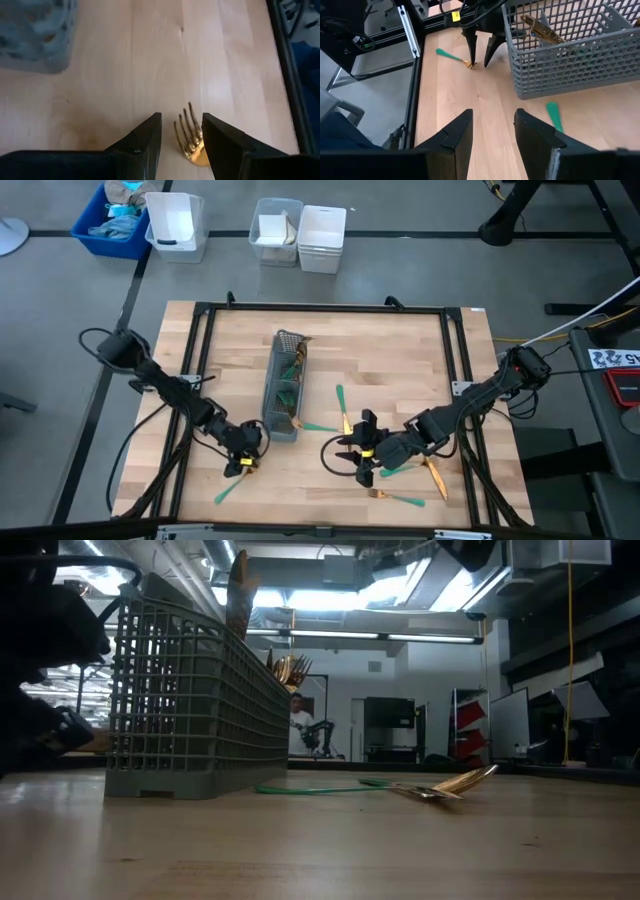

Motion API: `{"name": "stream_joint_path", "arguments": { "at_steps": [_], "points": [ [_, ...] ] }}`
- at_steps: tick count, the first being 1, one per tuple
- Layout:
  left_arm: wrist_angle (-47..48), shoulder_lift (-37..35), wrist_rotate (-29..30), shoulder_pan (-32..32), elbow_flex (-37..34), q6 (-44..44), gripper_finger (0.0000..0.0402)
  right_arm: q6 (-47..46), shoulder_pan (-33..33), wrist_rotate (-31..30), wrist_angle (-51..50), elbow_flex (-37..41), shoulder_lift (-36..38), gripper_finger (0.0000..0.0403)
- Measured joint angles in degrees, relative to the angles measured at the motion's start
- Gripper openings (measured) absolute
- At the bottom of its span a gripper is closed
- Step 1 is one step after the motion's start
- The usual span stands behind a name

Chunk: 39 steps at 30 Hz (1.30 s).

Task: Sort silverware
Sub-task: Put the green fork into the gray silverware rack

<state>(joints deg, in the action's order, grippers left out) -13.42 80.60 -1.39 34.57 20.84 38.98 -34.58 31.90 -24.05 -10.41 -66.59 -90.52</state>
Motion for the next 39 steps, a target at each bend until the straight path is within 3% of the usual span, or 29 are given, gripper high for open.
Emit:
{"name": "stream_joint_path", "arguments": {
  "at_steps": [6,13,25,30,36,39],
  "points": [
    [-0.44,1.87,0.84,1.98,0.15,-0.17,0.011,-0.06,0.0,0.02,-0.02,0.0,0.0,0.0145],
    [-2.72,1.92,-0.19,2.95,0.07,0.79,0.0012,0.06,-0.02,0.02,-0.02,0.0,0.0,0.0145],
    [-17.31,-2.28,-1.62,2.88,1.4,4.7,0.0002,-6.62,-0.02,0.02,-0.49,0.0,0.0,0.0145],
    [-25.28,-8.23,-1.7,1.2,3.67,-2.89,0.0002,-7.1,-0.02,0.04,-2.55,0.02,0.0,0.0145],
    [-26.4,-17.93,0.7,-4.46,8.19,-24.6,0.0002,-7.16,-0.02,-1.22,-7.84,0.04,-0.02,0.0145],
    [-26.2,-22.62,0.7,-7.44,10.07,-30.34,0.0002,-7.38,-0.03,-1.25,-8.82,0.04,-0.02,0.0145]
  ]
}}
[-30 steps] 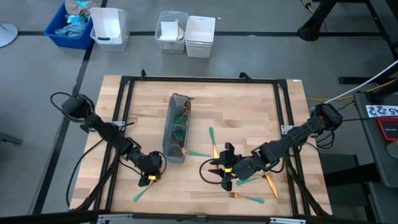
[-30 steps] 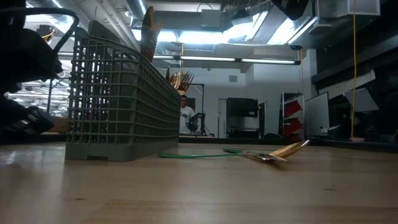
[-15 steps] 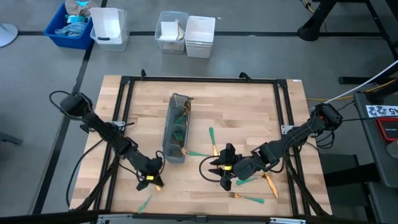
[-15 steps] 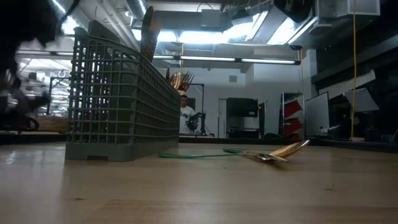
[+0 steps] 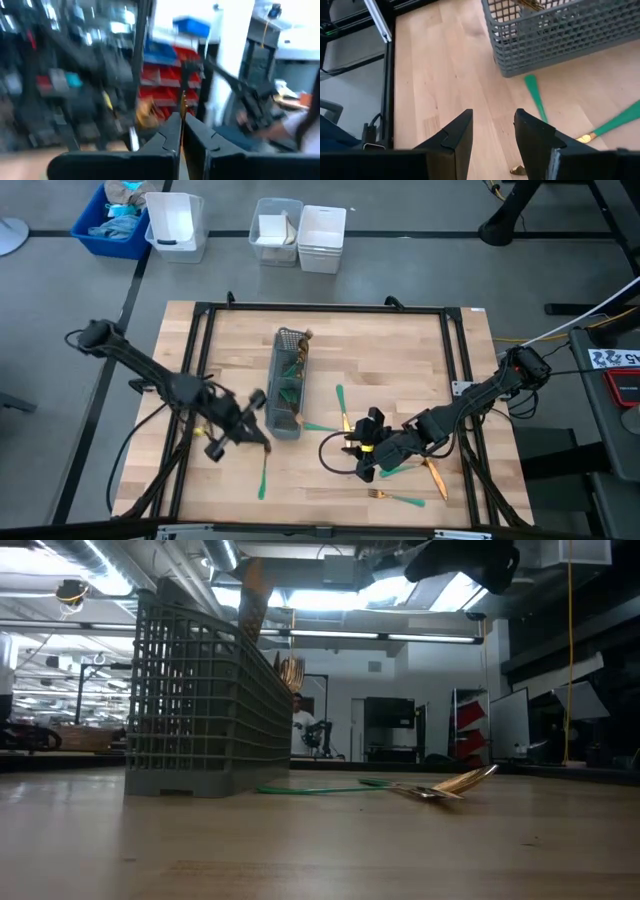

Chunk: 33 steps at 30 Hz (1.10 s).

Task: Sort silverware
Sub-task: Put the green fork into the gray silverware rack

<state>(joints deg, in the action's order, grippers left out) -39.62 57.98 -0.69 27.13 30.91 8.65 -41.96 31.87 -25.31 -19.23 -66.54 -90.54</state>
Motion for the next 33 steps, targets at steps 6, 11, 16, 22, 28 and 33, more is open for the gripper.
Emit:
{"name": "stream_joint_path", "arguments": {
  "at_steps": [6,11,16,22,28,33],
  "points": [
    [-0.13,-7.17,4.37,-6.53,1.82,-18.25,0.0001,0.15,-0.01,0.05,-0.41,0.0,0.0,0.0145],
    [-0.07,-9.03,15.05,-14.08,2.02,-39.87,0.0001,0.21,-0.01,-0.65,-0.54,0.0,0.0,0.0145],
    [1.39,-8.43,20.22,-23.89,2.02,-54.62,0.0001,0.22,-0.01,-0.65,-0.78,0.0,0.0,0.0145],
    [5.06,-6.66,20.4,-36.04,2.02,-58.68,0.0001,0.22,-0.01,-0.71,-0.76,0.0,0.0,0.0145],
    [11.11,-2.72,16.7,-43.42,2.0,-55.28,0.0001,0.29,-0.01,-1.24,-0.74,0.0,0.0,0.0145],
    [12.15,1.71,14.73,-44.76,2.0,-53.04,0.0002,0.31,-0.01,-2.32,-0.72,0.0,0.0,0.0145]
  ]
}}
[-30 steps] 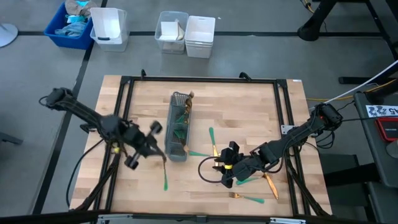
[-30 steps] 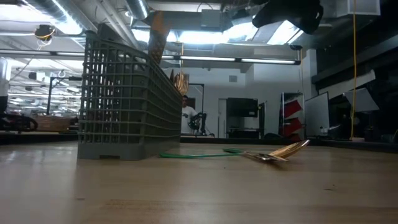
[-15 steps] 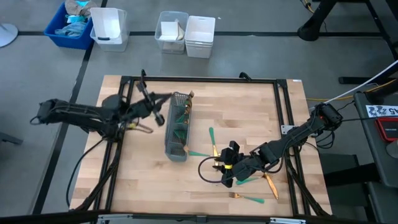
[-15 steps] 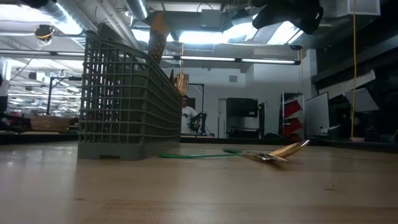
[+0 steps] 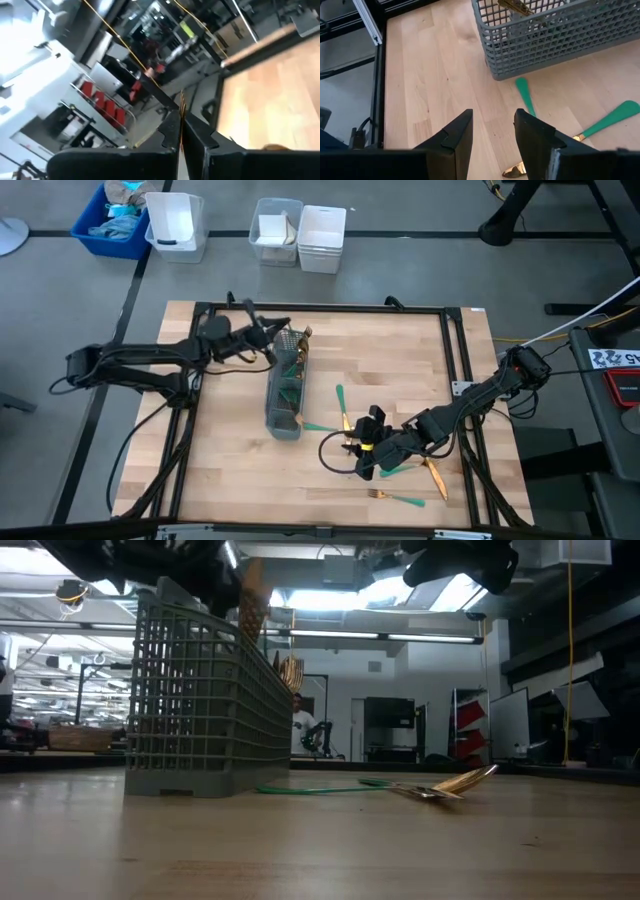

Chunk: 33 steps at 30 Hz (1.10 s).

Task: Sort silverware
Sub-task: Put the green fork into the gray silverware rack

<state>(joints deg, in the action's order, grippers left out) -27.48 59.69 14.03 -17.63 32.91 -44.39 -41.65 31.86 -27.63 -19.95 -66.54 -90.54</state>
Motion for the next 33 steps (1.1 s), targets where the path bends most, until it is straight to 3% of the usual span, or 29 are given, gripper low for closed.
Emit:
{"name": "stream_joint_path", "arguments": {
  "at_steps": [10,20,23,28,33],
  "points": [
    [0.56,4.58,-0.14,0.07,-0.12,4.91,0.0016,-0.02,0.0,0.33,-0.04,-0.02,0.0,0.0145],
    [1.52,4.55,0.04,0.44,-0.02,5.49,0.0084,-0.04,0.0,2.97,-0.8,-0.02,0.0,0.0145],
    [1.58,4.13,0.17,0.96,-0.02,5.64,0.0099,-0.38,-0.02,6.81,-0.8,-0.02,0.0,0.0145],
    [1.24,0.81,0.14,4.14,-0.02,5.68,0.0105,-5.09,0.0,18.81,-0.75,-0.05,0.31,0.0145],
    [1.55,-4.79,0.14,7.99,-0.02,12.09,0.0099,-9.41,0.52,25.16,-2.99,-0.08,0.04,0.0145]
  ]
}}
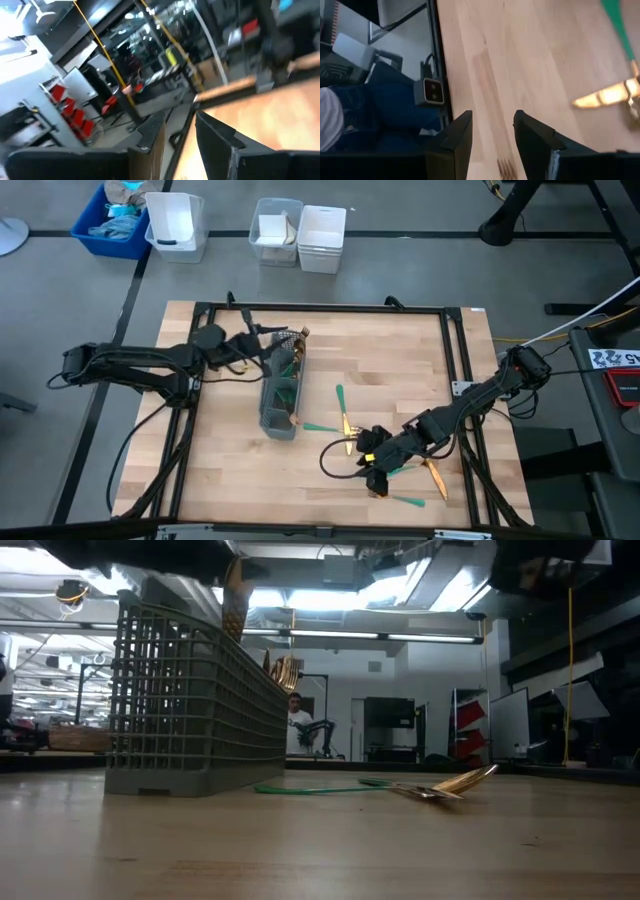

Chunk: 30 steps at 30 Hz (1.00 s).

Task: Sort silverware
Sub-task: Put the green fork into the gray silverware rack

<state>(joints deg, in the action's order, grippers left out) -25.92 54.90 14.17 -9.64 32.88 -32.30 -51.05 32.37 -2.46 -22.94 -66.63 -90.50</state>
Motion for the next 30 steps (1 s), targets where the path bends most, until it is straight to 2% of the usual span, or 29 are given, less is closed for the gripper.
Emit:
{"name": "stream_joint_path", "arguments": {
  "at_steps": [4,7,13,17,26,30],
  "points": [
    [0.37,-3.34,-0.04,3.29,0.0,8.18,0.0098,-0.44,1.25,0.15,-1.8,0.02,-1.66,0.0145],
    [2.02,-4.47,-0.22,5.97,0.02,13.68,0.0098,2.53,2.71,0.57,-1.91,0.02,-3.24,0.0145],
    [12.71,-4.64,-4.34,11.87,0.02,21.84,0.0098,12.83,4.57,1.06,-2.03,0.02,-6.5,0.0145],
    [17.92,-4.64,-6.31,15.9,0.0,27.05,0.0098,15.89,4.77,3.62,-4.56,0.02,-8.26,0.0145],
    [20.91,-4.62,-6.34,22.09,0.0,29.6,0.0098,20.81,4.73,3.61,-6.95,0.02,-11.18,0.0145],
    [20.93,-4.49,-6.32,23.27,0.0,29.7,0.0098,21.65,4.62,5.78,-6.49,0.04,-12.93,0.0145]
  ]
}}
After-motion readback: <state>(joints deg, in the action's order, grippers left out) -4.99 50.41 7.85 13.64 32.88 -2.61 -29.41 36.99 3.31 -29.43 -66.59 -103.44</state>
